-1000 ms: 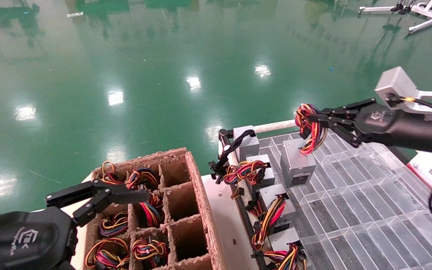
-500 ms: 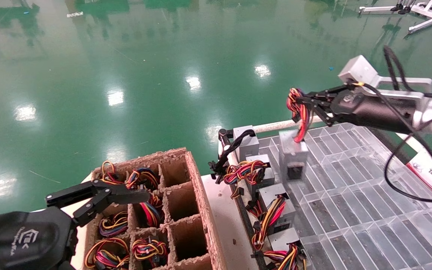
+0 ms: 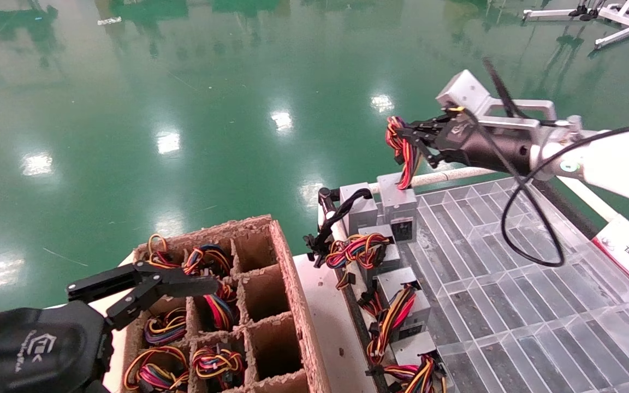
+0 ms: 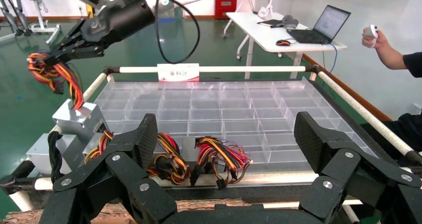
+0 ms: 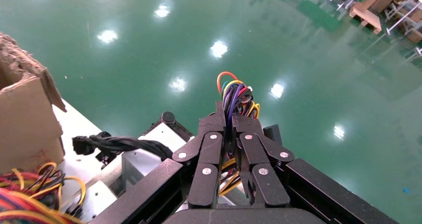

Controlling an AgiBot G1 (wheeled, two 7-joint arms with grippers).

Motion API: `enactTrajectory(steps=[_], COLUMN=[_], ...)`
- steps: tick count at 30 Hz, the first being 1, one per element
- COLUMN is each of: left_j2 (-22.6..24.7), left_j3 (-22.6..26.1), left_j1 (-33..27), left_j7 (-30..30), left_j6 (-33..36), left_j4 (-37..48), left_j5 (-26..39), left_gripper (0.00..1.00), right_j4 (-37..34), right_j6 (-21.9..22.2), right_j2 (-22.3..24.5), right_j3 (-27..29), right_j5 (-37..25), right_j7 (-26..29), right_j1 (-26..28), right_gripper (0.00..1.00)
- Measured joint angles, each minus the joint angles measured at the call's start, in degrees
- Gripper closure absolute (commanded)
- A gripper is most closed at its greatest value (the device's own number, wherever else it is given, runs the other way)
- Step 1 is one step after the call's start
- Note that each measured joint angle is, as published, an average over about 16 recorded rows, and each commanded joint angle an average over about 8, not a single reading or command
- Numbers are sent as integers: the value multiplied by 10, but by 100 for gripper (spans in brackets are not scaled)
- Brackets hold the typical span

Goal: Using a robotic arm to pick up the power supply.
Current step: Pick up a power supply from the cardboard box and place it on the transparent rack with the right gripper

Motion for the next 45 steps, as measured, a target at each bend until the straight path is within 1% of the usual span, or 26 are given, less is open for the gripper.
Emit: enactTrajectory(steps=[10,17,23,35,45], left_j2=[0,0,0,0,0], left_j3=[0,0,0,1,1], left_j1=[0,0,0,0,0], left_j7=[0,0,0,0,0], left_j6=[0,0,0,0,0], left_j4=[0,0,0,0,0], left_j5=[0,0,0,0,-1], left_gripper=[0,0,0,0,0], right_j4=[-3,0,7,11,1], right_j6=[49,66,61,27,28], right_j2=[-24,-24,-20,-11,-5], right_j3=[-1,7,21,56,75], right_j5=[-1,11,31,81,109], right_j7=[-5,-13,-25,-47,-55], right_j1=[-13,-20,-27,-62,-96], right_gripper=[100,100,100,100,100])
